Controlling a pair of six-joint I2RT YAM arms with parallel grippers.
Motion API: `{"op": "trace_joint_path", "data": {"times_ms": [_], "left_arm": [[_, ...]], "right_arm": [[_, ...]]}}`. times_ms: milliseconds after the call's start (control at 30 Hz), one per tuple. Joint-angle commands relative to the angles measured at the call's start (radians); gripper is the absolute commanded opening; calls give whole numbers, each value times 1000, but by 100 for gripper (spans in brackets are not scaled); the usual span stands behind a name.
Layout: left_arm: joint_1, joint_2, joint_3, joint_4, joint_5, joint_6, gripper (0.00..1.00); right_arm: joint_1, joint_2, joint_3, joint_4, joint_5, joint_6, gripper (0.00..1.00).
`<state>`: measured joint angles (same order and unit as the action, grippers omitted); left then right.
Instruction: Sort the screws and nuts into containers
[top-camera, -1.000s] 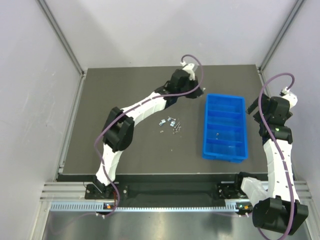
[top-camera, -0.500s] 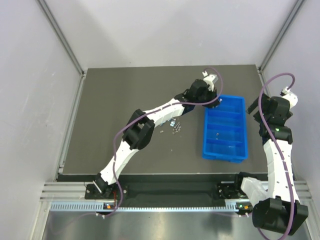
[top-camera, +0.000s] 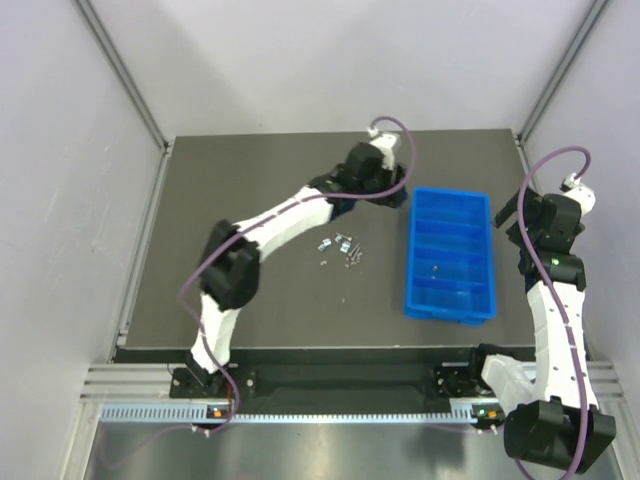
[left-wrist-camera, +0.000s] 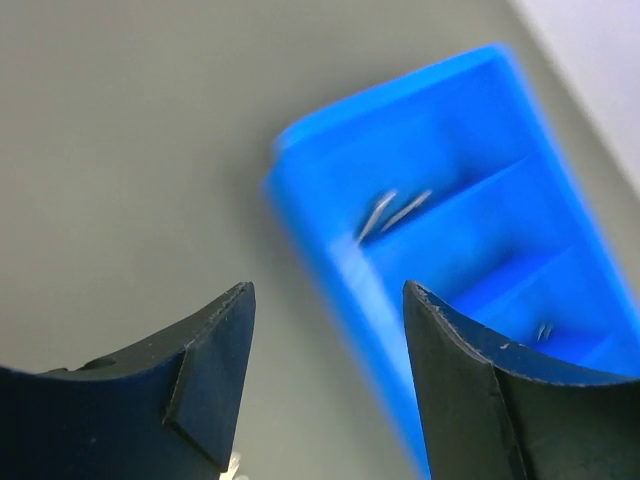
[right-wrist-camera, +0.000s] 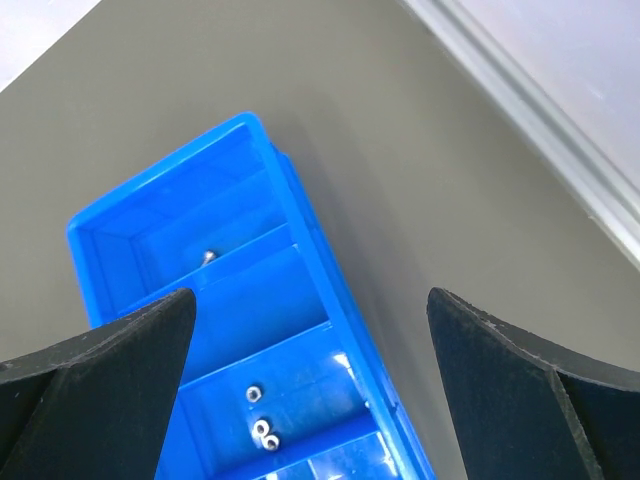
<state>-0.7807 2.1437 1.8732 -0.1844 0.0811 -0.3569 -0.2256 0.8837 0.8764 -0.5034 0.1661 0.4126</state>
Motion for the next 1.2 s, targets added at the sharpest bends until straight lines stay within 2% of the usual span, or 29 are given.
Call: {"op": "trace_joint_path", "data": {"times_ms": [0, 33, 100, 233, 400, 733, 1167], "left_arm": [[73, -260, -161, -93, -93, 54, 65], [81, -299, -210, -160, -102, 68, 65], [86, -314, -232, -237, -219, 93, 65], [87, -312, -321, -290, -299, 128, 65], [98, -283, -384, -187, -179, 254, 66], [121, -142, -324, -184, -52, 348, 68], [135, -47, -252, -231, -26, 486, 65]], "right_arm": [[-3, -11, 12, 23, -62, -5, 100], [-4, -12, 4, 38, -112, -6, 100], [-3, -18, -27, 63, -146, -5, 100], [-1, -11, -42, 86, -162, -3, 100], [-3, -11, -42, 71, -157, -18, 100], [-3, -15, -50, 52, -125, -17, 100], [-3, 0, -63, 60, -96, -14, 100]]}}
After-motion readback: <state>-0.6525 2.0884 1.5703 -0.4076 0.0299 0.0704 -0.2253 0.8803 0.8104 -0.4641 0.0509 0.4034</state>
